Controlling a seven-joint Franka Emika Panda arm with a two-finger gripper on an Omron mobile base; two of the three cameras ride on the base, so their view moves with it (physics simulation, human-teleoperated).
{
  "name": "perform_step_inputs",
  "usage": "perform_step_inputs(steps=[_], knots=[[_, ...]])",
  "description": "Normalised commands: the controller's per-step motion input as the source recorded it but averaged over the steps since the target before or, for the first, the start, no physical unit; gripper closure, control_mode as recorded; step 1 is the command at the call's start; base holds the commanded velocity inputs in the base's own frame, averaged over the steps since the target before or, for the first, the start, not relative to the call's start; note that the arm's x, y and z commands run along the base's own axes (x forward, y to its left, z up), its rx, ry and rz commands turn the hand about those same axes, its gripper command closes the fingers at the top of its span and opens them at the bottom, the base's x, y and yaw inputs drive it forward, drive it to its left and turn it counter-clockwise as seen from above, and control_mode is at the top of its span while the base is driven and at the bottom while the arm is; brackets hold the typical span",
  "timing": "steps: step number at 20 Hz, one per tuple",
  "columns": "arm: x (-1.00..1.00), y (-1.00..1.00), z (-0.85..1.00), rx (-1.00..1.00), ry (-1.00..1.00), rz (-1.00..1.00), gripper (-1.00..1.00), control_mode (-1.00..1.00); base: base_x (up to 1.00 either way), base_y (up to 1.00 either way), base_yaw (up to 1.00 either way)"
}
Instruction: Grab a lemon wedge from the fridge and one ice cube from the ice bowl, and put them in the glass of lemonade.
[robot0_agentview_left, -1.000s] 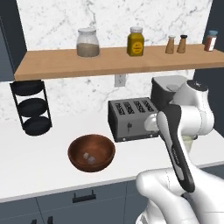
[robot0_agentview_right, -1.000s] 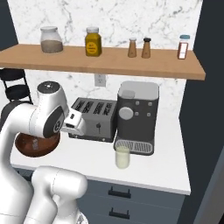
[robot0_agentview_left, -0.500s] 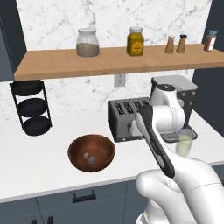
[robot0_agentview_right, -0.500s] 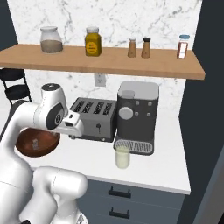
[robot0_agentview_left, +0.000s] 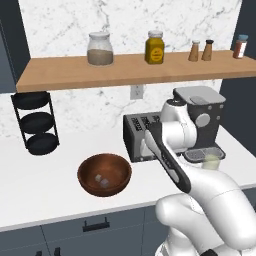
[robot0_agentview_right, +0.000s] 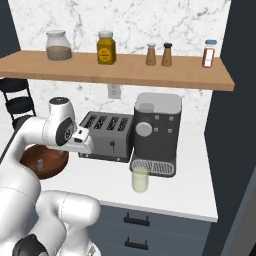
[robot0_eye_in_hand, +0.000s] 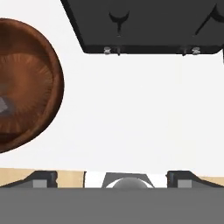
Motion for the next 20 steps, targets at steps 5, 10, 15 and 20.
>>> perform_step_inputs(steps=[5,10,15,20], knots=[[0.00,0.99,-0.06,-0.04,0.00,0.22,-1.00,-1.00,0.00,0.00,0.00],[0.00,0.89,-0.17,-0.15,0.08,0.21,-1.00,-1.00,0.00,0.00,0.00],[0.00,0.64,-0.28,-0.16,0.20,0.26,-1.00,-1.00,0.00,0.00,0.00],[0.11,0.47,-0.20,-0.09,0.17,0.20,-1.00,-1.00,0.00,0.00,0.00]])
